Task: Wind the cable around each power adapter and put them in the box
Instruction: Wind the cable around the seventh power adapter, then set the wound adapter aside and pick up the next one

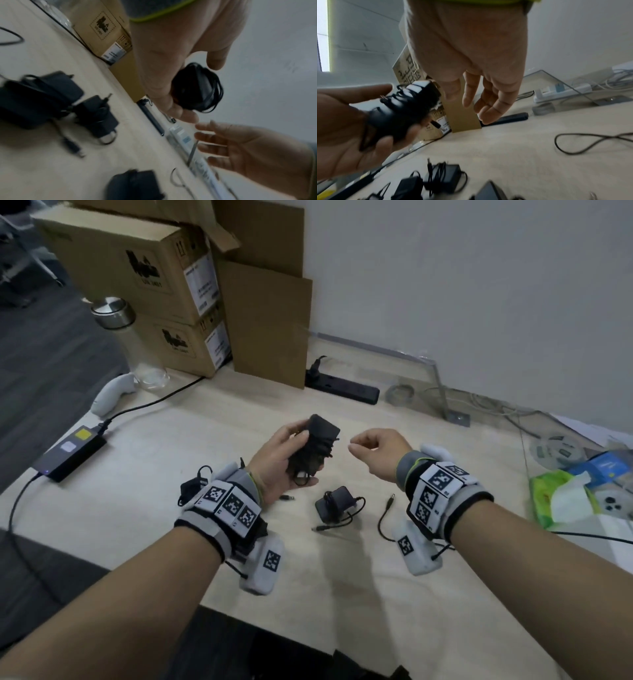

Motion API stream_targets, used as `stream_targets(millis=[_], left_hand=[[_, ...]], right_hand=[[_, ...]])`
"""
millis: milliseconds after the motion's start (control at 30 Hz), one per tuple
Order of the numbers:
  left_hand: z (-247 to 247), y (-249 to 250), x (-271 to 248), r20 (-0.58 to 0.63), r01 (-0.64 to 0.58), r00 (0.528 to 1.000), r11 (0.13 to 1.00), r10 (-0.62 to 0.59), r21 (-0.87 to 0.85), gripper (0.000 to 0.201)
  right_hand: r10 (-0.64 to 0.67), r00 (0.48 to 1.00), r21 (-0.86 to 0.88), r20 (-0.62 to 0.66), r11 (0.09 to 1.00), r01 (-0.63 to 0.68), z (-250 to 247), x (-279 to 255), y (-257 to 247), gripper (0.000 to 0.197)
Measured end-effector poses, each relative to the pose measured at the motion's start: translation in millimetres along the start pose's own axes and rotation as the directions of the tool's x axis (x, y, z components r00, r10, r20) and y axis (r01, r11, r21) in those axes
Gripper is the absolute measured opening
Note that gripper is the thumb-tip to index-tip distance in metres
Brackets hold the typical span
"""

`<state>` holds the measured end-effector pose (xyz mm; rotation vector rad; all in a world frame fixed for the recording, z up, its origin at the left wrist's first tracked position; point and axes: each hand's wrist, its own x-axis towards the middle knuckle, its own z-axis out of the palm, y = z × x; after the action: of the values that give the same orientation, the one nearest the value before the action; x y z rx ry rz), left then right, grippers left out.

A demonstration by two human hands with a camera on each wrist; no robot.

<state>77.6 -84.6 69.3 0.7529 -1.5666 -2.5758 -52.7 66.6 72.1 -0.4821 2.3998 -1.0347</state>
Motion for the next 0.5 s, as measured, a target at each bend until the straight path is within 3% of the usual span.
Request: stream_targets(millis=[167, 300, 400, 500], left_hand=[[-13, -41, -4, -0.128, -0.018, 0.99, 0.952, 0.06, 0.307, 0.036], [-17, -82, -7, -0.172, -0.09, 0.96, 0.827, 0.22, 0.556, 0.044], [-17, -104, -9, -0.132, -0.172, 0.935, 0.746, 0.33, 0.643, 0.047], [-13, -114, -15, -0.036, -0.255, 0.917, 0.651, 0.398, 0.715, 0.062]], right_hand=[[0.037, 0.996, -0.073, 0.076, 0.997, -0.032, 15, -7, 20, 0.011], [0.043, 0.991, -0.088, 0.126, 0.996, -0.032, 33, -16, 35, 0.008], [0.067, 0.986, -0.03, 0.151, 0.998, -0.063, 42, -22, 43, 0.026], [0.088, 0.97, 0.129, 0.226, 0.984, -0.119, 51, -28, 43, 0.051]])
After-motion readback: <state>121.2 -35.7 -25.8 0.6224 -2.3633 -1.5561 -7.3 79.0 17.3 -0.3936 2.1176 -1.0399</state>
